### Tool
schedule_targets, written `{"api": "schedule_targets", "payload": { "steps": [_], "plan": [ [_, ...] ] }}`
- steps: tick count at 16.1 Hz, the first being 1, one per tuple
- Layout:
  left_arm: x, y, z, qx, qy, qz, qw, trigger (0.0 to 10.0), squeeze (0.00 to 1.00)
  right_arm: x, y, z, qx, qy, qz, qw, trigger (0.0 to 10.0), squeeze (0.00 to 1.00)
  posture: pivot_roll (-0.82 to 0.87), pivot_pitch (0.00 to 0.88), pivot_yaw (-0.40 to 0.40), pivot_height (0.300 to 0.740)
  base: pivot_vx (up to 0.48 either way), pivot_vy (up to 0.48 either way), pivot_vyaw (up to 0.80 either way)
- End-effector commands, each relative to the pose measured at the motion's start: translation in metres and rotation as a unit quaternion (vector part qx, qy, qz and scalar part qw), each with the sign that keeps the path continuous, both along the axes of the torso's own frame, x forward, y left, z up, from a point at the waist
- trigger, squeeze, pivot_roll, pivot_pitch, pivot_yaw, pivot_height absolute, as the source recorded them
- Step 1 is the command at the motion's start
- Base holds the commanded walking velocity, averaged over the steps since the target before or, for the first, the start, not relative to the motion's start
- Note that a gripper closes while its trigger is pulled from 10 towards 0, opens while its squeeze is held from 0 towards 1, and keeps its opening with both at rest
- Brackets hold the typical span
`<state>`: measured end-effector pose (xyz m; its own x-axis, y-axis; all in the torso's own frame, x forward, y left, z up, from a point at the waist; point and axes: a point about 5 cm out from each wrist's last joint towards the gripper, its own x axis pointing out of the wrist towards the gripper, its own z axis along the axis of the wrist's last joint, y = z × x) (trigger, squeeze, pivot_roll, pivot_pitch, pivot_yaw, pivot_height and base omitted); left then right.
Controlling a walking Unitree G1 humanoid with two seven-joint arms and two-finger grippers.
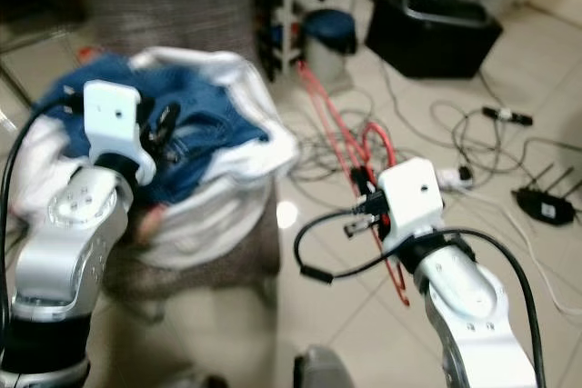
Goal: Hang hanger
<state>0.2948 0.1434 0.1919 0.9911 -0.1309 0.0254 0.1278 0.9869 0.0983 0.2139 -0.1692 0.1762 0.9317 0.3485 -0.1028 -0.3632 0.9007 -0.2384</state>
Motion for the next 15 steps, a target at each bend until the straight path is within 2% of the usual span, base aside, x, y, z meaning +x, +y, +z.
{"api": "schedule_targets", "payload": {
  "steps": [1, 3, 4, 6, 7, 8, 9, 10, 11, 13, 15],
  "plan": [
    [-0.003, 0.004, 0.004, 0.004, -0.002, 0.000, 1.000, 10.0, 0.00, -0.003, 0.005, 0.003, 0.009, -0.003, 0.029, 1.000, 10.0, 0.00, -0.14, 0.111, 0.016, 0.740, 0.000, 0.000, 0.00],
    [-0.011, 0.014, -0.004, 0.016, 0.049, 0.029, 0.998, 10.0, 0.00, -0.006, 0.005, 0.002, -0.001, -0.003, 0.050, 0.999, 10.0, 0.00, -0.14, 0.110, 0.014, 0.740, 0.000, 0.000, 0.00],
    [-0.019, 0.016, -0.005, 0.010, 0.058, 0.033, 0.998, 10.0, 0.00, -0.006, 0.001, 0.003, -0.001, -0.004, 0.050, 0.999, 10.0, 0.00, -0.14, 0.111, 0.012, 0.740, 0.000, 0.000, 0.00],
    [-0.029, 0.008, -0.004, -0.036, 0.053, -0.028, 0.998, 10.0, 0.00, -0.007, -0.001, 0.004, -0.001, -0.001, 0.061, 0.998, 10.0, 0.00, -0.13, 0.115, 0.009, 0.740, 0.000, 0.000, 0.00],
    [-0.032, 0.008, 0.001, -0.080, 0.035, -0.066, 0.994, 10.0, 0.01, -0.007, -0.002, 0.003, -0.011, 0.002, 0.079, 0.997, 10.0, 0.00, -0.13, 0.118, 0.006, 0.740, 0.000, 0.000, 0.00],
    [-0.031, 0.013, 0.003, -0.085, 0.029, -0.073, 0.993, 10.0, 1.00, -0.007, -0.003, 0.003, -0.014, 0.003, 0.087, 0.996, 10.0, 0.00, -0.13, 0.120, 0.001, 0.740, 0.000, 0.000, 0.00],
    [-0.027, 0.023, 0.010, -0.069, 0.018, -0.079, 0.994, 10.0, 1.00, -0.004, -0.003, 0.003, -0.017, 0.002, 0.095, 0.995, 10.0, 0.00, -0.12, 0.120, -0.003, 0.740, 0.000, 0.000, 0.00],
    [-0.024, 0.026, 0.013, -0.015, 0.015, -0.078, 0.997, 10.0, 0.71, -0.001, 0.000, 0.006, -0.012, -0.006, 0.103, 0.995, 10.0, 0.00, -0.11, 0.120, -0.006, 0.740, 0.000, 0.000, 0.00],
    [-0.026, 0.026, 0.008, 0.015, 0.028, -0.079, 0.996, 10.0, 0.00, 0.001, 0.003, 0.007, -0.008, -0.010, 0.106, 0.994, 10.0, 0.00, -0.12, 0.125, -0.001, 0.740, 0.000, 0.000, 0.00],
    [-0.037, 0.022, -0.002, 0.023, 0.074, -0.102, 0.992, 10.0, 0.00, -0.001, 0.005, 0.004, -0.012, 0.000, 0.116, 0.993, 10.0, 0.00, -0.12, 0.127, 0.001, 0.740, 0.000, 0.000, 0.00],
    [-0.043, 0.029, -0.011, 0.049, 0.139, -0.090, 0.985, 10.0, 0.00, -0.005, 0.004, 0.001, -0.023, 0.011, 0.144, 0.989, 10.0, 0.00, -0.12, 0.135, -0.002, 0.740, 0.000, 0.000, 0.00]
  ]
}}
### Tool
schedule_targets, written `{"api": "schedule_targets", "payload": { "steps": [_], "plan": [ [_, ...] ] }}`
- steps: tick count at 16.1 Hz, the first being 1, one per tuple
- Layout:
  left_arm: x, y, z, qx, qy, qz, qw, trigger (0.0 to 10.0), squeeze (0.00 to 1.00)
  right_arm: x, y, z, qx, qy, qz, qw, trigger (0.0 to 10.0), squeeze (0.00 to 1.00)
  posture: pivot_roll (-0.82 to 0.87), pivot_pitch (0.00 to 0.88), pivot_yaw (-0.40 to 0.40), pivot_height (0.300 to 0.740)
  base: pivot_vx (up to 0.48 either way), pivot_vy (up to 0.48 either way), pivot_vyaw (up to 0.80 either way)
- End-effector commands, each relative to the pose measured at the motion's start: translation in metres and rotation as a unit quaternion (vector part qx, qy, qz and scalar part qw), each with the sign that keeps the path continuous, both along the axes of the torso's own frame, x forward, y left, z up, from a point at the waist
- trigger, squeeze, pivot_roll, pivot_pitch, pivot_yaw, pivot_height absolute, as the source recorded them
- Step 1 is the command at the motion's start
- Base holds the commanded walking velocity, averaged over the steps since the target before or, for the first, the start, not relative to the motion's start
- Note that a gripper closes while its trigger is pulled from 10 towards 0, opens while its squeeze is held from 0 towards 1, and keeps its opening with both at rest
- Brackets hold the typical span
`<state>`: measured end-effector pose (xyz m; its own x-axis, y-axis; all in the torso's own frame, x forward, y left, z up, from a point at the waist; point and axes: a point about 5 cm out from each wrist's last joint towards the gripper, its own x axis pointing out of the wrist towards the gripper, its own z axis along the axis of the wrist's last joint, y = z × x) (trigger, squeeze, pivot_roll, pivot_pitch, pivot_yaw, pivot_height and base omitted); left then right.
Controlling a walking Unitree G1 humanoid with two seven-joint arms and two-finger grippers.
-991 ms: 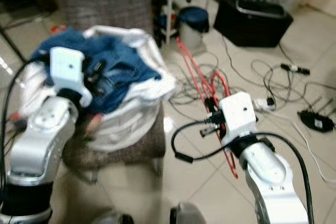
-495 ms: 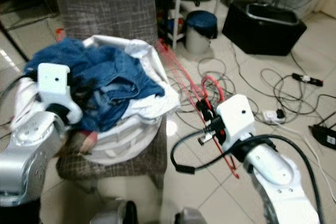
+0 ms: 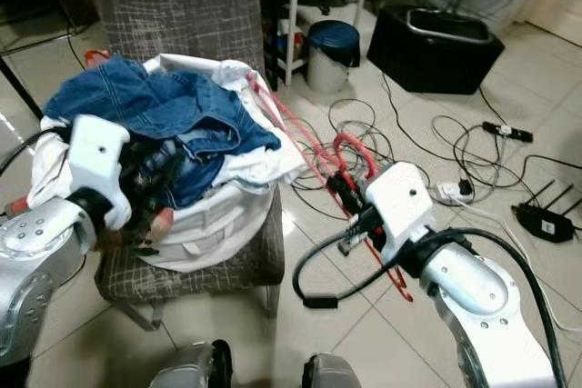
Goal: Hang hanger
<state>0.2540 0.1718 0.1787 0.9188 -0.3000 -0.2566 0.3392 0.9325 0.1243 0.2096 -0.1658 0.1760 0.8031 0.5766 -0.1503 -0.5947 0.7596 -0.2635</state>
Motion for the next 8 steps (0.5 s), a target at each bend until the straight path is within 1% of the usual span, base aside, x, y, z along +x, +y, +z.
{"api": "schedule_targets", "payload": {
  "steps": [1, 2, 3, 4, 5, 6, 7, 8],
  "plan": [
    [-0.002, 0.001, 0.002, 0.004, 0.005, 0.003, 1.000, 10.0, 0.01, -0.001, 0.000, 0.001, -0.002, -0.002, 0.016, 1.000, 10.0, 0.00, -0.12, 0.135, -0.002, 0.740, 0.000, 0.000, 0.00],
    [-0.001, 0.001, 0.005, -0.006, -0.002, 0.017, 1.000, 10.0, 1.00, -0.001, -0.001, 0.000, -0.005, 0.001, 0.022, 1.000, 10.0, 0.00, -0.11, 0.138, -0.013, 0.740, 0.000, 0.000, 0.00],
    [0.000, -0.002, 0.006, -0.007, -0.018, 0.020, 1.000, 10.0, 1.00, 0.000, -0.001, -0.001, -0.005, 0.003, 0.023, 1.000, 10.0, 0.00, -0.11, 0.138, -0.017, 0.740, 0.000, 0.000, 0.00],
    [0.001, -0.004, 0.008, 0.008, -0.041, 0.013, 0.999, 10.0, 1.00, 0.002, 0.000, -0.001, -0.005, 0.000, 0.022, 1.000, 10.0, 0.00, -0.11, 0.137, -0.019, 0.740, 0.000, 0.000, 0.00],
    [0.002, -0.008, 0.010, 0.020, -0.066, 0.012, 0.998, 10.0, 0.99, 0.003, -0.001, -0.002, -0.012, -0.009, 0.014, 1.000, 10.0, 0.00, -0.10, 0.136, -0.020, 0.740, 0.000, 0.000, 0.00],
    [0.001, -0.019, 0.007, 0.003, -0.105, 0.026, 0.994, 10.0, 0.00, 0.009, -0.001, -0.007, -0.027, -0.035, -0.035, 0.998, 10.0, 0.00, -0.10, 0.128, -0.016, 0.740, 0.000, 0.000, 0.00],
    [-0.002, -0.028, 0.002, -0.020, -0.117, 0.031, 0.992, 10.0, 0.00, 0.012, -0.003, -0.011, -0.035, -0.055, -0.079, 0.995, 10.0, 0.00, -0.11, 0.121, -0.014, 0.740, 0.000, 0.000, 0.00],
    [-0.004, -0.030, 0.001, -0.027, -0.120, 0.030, 0.992, 10.0, 0.00, 0.013, -0.004, -0.012, -0.035, -0.060, -0.097, 0.993, 10.0, 0.00, -0.11, 0.121, -0.014, 0.740, 0.000, 0.000, 0.00]
  ]
}}
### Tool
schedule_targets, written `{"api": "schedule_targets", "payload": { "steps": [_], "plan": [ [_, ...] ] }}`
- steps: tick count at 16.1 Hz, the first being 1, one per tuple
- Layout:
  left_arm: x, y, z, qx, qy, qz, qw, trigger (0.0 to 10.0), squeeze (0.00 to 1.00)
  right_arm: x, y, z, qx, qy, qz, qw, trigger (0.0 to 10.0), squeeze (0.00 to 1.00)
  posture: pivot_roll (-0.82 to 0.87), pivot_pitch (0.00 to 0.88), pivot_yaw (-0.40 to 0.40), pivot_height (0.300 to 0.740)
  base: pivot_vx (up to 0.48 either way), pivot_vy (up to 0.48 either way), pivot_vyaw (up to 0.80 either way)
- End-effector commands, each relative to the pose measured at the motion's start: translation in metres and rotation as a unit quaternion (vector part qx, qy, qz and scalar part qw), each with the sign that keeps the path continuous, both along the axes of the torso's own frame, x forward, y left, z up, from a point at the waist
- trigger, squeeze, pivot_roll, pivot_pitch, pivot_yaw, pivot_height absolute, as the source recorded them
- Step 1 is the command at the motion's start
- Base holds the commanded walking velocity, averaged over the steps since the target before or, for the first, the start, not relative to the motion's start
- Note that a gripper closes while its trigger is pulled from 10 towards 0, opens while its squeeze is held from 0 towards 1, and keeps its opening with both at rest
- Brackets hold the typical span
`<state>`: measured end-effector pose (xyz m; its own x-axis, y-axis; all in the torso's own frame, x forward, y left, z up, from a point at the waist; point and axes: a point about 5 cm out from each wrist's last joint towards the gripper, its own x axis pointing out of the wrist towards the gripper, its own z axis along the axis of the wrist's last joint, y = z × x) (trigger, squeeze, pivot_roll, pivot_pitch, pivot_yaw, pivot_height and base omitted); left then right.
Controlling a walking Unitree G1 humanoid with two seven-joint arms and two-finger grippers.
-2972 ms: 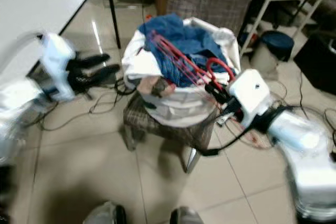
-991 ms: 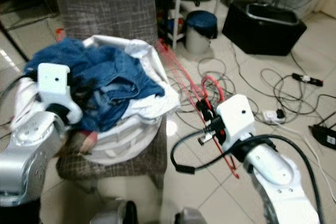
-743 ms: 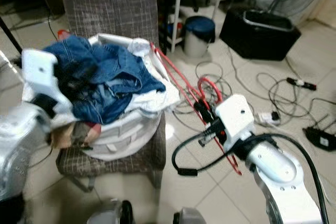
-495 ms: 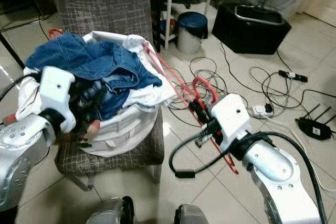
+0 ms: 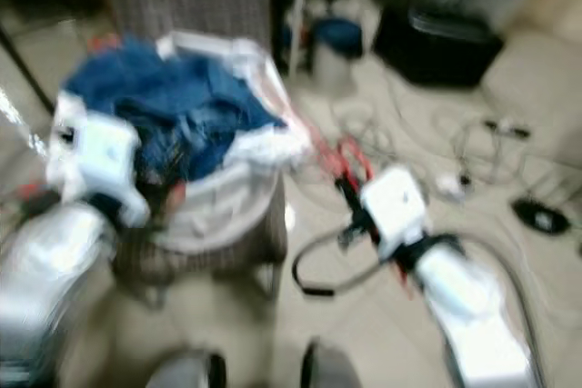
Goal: Hang hanger
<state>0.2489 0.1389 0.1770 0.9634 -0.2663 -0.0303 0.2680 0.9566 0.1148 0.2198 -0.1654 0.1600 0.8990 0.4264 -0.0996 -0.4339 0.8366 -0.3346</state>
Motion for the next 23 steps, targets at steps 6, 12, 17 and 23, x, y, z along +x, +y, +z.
{"api": "schedule_targets", "payload": {
  "steps": [6, 12, 17, 23],
  "plan": [
    [0.002, -0.004, -0.007, 0.011, -0.015, 0.026, 0.999, 10.0, 0.00, 0.004, 0.006, 0.004, 0.032, -0.040, -0.029, 0.998, 10.0, 0.00, -0.09, 0.123, -0.018, 0.740, 0.000, -0.264, 0.42],
    [0.016, -0.013, -0.001, 0.006, -0.025, 0.017, 1.000, 10.0, 0.00, 0.014, -0.008, 0.006, 0.024, -0.045, -0.064, 0.997, 10.0, 0.00, -0.09, 0.124, 0.002, 0.740, 0.000, -0.400, 0.67],
    [0.026, -0.021, 0.008, -0.013, -0.047, -0.015, 0.999, 10.0, 0.00, 0.013, -0.008, 0.013, 0.066, -0.045, -0.100, 0.992, 10.0, 0.00, -0.11, 0.099, 0.017, 0.740, 0.124, 0.000, -0.10],
    [0.029, -0.011, 0.005, -0.008, -0.037, 0.019, 0.999, 10.0, 0.00, 0.008, 0.000, 0.007, 0.017, -0.026, -0.035, 0.999, 10.0, 0.00, -0.12, 0.095, 0.014, 0.740, 0.407, 0.000, -0.27]
  ]
}}
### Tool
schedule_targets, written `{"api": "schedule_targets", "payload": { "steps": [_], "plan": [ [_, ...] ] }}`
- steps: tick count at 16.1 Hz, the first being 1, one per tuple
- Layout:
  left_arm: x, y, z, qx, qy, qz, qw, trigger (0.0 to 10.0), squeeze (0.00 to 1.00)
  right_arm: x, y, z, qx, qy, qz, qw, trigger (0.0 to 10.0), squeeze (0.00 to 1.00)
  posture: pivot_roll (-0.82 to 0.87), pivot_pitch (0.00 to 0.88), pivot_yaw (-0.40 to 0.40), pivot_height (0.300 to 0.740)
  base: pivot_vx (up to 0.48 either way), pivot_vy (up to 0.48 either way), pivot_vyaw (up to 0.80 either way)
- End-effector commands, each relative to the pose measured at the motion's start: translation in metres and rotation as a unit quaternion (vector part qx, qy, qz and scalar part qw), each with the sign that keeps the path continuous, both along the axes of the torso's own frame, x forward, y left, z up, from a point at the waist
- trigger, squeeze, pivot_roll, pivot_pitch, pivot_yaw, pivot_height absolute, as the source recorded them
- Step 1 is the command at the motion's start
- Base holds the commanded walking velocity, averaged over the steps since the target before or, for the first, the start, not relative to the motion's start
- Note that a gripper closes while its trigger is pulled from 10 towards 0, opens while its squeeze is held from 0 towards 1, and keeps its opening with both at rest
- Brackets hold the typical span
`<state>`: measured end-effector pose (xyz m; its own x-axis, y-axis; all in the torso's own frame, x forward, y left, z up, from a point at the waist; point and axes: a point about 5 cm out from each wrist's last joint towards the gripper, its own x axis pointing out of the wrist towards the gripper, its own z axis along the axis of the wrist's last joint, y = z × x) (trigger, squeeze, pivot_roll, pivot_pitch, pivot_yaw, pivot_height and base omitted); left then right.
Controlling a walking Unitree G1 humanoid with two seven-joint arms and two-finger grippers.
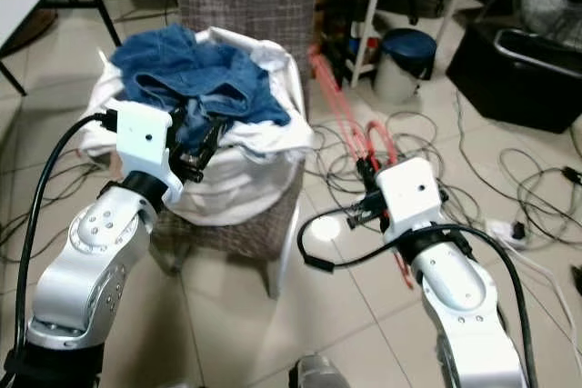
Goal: Hang hanger
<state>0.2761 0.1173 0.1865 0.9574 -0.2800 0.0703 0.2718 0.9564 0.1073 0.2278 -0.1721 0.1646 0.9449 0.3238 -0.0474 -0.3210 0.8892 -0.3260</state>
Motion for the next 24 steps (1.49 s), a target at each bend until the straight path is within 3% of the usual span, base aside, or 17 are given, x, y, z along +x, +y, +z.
{"api": "schedule_targets", "payload": {
  "steps": [1, 5, 9, 15, 16, 17, 18, 20, 21, 22, 24],
  "plan": [
    [0.002, 0.015, -0.004, 0.009, 0.010, 0.037, 0.999, 10.0, 0.00, 0.001, 0.006, 0.004, -0.017, -0.010, 0.029, 0.999, 10.0, 0.00, -0.12, 0.098, 0.010, 0.740, 0.409, 0.000, 0.00],
    [-0.001, 0.025, -0.005, 0.017, 0.012, 0.049, 0.999, 10.0, 0.00, 0.001, 0.005, 0.006, -0.020, -0.013, 0.037, 0.999, 10.0, 0.00, -0.11, 0.108, -0.005, 0.740, 0.406, 0.000, 0.72],
    [-0.007, 0.012, -0.009, 0.010, 0.020, 0.008, 1.000, 10.0, 0.00, 0.001, -0.002, 0.007, 0.050, 0.005, -0.010, 0.999, 10.0, 0.00, -0.12, 0.119, -0.001, 0.740, 0.371, 0.000, -0.20],
    [-0.030, 0.011, -0.032, 0.025, 0.092, -0.037, 0.995, 10.0, 0.00, -0.013, -0.001, 0.005, 0.033, 0.004, -0.006, 0.999, 10.0, 0.00, -0.13, 0.124, 0.023, 0.740, 0.000, 0.000, -0.13],
    [-0.031, 0.005, -0.032, -0.003, 0.118, -0.076, 0.990, 10.0, 1.00, -0.013, -0.001, 0.005, 0.031, 0.011, 0.003, 0.999, 10.0, 0.00, -0.13, 0.124, 0.019, 0.740, 0.000, 0.000, 0.00],
    [-0.030, -0.004, -0.025, -0.032, 0.117, -0.124, 0.985, 10.0, 1.00, -0.013, 0.001, 0.004, 0.020, 0.023, 0.028, 0.999, 10.0, 0.00, -0.12, 0.125, 0.017, 0.740, 0.000, 0.000, 0.00],
    [-0.025, -0.008, -0.020, -0.046, 0.111, -0.132, 0.984, 10.0, 1.00, -0.014, 0.001, 0.004, 0.005, 0.026, 0.048, 0.999, 10.0, 0.00, -0.12, 0.125, 0.013, 0.740, 0.000, 0.000, 0.00],
    [-0.018, -0.012, -0.015, -0.055, 0.101, -0.134, 0.984, 10.0, 1.00, -0.011, -0.005, 0.005, 0.004, 0.020, 0.028, 0.999, 10.0, 0.00, -0.12, 0.125, 0.014, 0.740, 0.000, 0.000, 0.00],
    [-0.011, -0.014, -0.015, -0.030, 0.086, -0.113, 0.989, 10.0, 1.00, -0.005, -0.011, 0.007, -0.009, 0.007, -0.006, 1.000, 10.0, 0.00, -0.13, 0.123, 0.015, 0.740, 0.000, 0.000, 0.00],
    [-0.008, -0.012, -0.016, -0.020, 0.076, -0.085, 0.993, 10.0, 0.00, -0.003, -0.015, 0.013, -0.009, -0.019, -0.033, 0.999, 10.0, 0.00, -0.13, 0.125, 0.017, 0.740, 0.000, 0.000, 0.00],
    [-0.008, -0.003, -0.007, -0.039, 0.028, -0.041, 0.998, 10.0, 0.00, -0.002, -0.024, 0.038, 0.039, -0.097, -0.109, 0.989, 10.0, 0.00, -0.14, 0.115, 0.013, 0.740, 0.000, 0.000, 0.00]
  ]
}}
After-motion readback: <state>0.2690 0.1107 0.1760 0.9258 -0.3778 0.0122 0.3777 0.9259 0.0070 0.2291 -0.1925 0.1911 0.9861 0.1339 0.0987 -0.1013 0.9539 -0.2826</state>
